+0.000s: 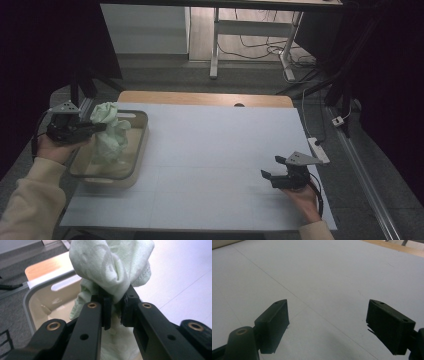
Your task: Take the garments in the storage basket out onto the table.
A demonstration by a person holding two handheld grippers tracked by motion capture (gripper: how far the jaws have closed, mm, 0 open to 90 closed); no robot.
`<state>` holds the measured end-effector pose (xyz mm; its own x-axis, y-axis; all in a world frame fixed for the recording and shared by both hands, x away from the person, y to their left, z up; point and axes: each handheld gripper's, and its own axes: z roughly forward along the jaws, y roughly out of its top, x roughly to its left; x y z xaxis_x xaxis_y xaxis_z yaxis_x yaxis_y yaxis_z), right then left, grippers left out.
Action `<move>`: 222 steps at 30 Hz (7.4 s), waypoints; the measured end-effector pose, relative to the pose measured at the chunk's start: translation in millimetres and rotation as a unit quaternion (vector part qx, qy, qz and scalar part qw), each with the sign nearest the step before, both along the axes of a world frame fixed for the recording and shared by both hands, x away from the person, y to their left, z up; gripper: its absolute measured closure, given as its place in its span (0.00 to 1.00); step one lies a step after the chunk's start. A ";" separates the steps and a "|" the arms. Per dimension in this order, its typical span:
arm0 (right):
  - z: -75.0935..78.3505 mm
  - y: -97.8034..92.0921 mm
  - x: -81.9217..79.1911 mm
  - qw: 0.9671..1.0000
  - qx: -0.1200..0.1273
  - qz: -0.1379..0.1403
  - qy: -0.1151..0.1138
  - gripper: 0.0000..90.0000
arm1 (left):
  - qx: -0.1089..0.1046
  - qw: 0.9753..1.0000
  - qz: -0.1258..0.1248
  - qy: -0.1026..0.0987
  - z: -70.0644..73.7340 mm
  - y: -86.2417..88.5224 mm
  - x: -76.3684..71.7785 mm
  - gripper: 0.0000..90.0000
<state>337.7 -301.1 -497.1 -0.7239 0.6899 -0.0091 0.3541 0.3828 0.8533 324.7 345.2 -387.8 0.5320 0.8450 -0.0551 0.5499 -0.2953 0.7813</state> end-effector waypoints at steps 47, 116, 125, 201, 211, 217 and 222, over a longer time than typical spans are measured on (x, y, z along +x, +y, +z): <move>1.0 -1.9 0.0 1.000 0.006 -0.008 0.000 0.20 | -0.080 0.991 -0.048 -0.096 43.2 -42.5 -6.4 0.89; 0.7 -0.8 0.3 1.000 0.007 -0.009 -0.007 0.21 | -0.081 0.974 -0.207 -0.042 18.6 -200.2 50.6 0.89; -0.3 -0.8 1.0 1.000 0.005 -0.010 -0.005 0.21 | -0.071 0.972 -0.224 -0.007 -6.4 -230.5 65.5 0.89; 4.3 -2.0 -4.9 1.000 0.001 -0.008 -0.020 0.21 | 0.019 0.991 -0.126 -0.032 -53.1 -146.9 -29.3 0.30; 4.9 0.4 -9.0 0.999 -0.014 0.004 -0.032 0.21 | 0.017 0.993 -0.112 -0.027 -68.0 -124.3 -45.7 0.31; 4.0 1.7 -11.2 0.999 -0.029 0.009 -0.037 0.21 | 0.006 0.995 -0.092 -0.021 -72.5 -108.3 -48.9 0.31; 3.4 1.5 -11.2 0.999 -0.032 0.009 -0.039 0.21 | -0.014 0.996 -0.082 -0.018 -73.5 -97.0 -53.2 0.31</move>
